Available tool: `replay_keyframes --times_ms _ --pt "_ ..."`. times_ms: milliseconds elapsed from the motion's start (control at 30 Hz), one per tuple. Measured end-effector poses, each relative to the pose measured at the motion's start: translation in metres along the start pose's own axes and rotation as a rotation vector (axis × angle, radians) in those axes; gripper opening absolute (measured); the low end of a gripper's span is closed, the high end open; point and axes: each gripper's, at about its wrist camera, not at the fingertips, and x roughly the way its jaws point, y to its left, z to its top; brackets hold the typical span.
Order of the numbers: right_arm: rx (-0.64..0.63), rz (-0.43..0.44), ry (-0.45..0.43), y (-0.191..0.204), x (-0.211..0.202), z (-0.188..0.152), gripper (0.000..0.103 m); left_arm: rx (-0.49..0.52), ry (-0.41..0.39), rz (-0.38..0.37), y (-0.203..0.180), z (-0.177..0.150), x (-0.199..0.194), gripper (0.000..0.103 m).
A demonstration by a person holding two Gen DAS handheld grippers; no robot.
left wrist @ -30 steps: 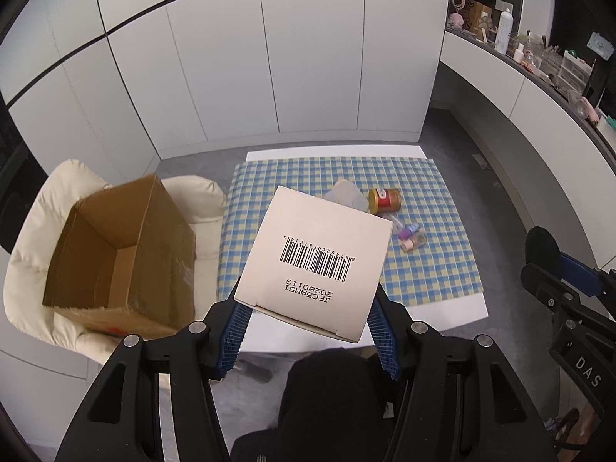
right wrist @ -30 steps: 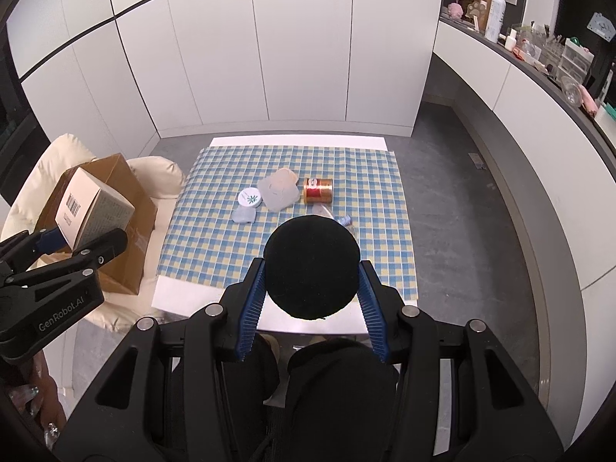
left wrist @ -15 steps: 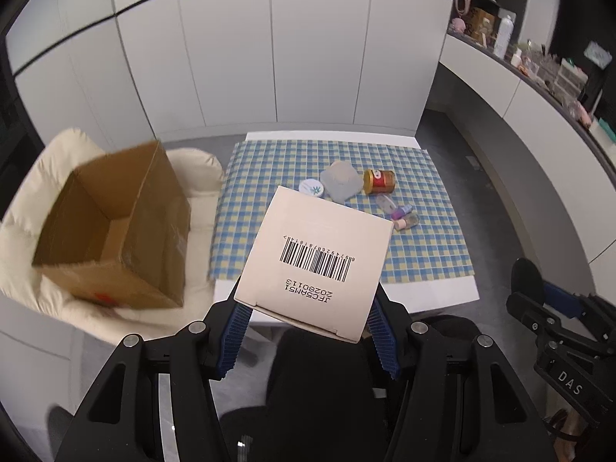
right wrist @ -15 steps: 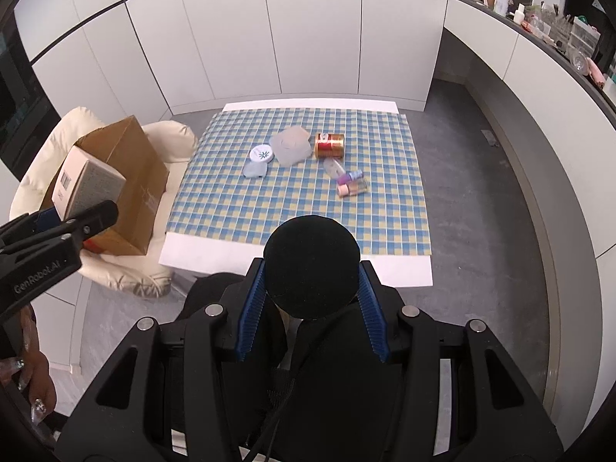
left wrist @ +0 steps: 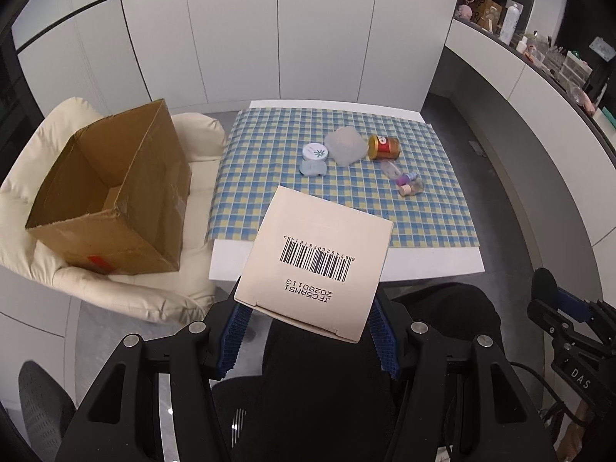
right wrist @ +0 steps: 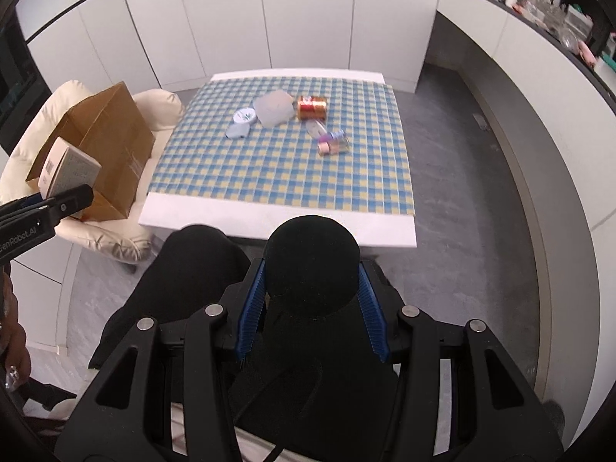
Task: Organize objects
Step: 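Carry the white box and black puck over to the cardboard box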
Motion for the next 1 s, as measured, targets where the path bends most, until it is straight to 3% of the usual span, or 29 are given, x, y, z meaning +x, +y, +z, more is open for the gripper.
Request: replay_keyframes --times_ms 300,1000 --pt "0.010 -0.011 0.027 -0.009 -0.010 -0.012 0.049 0.004 -0.022 0.006 -0.002 -0.009 -0.010 0.058" --pt "-0.055 -0.005 0.029 0.022 0.000 0.000 0.049 -0.088 0.019 -0.009 0.035 -0.019 -0.002 0.058"
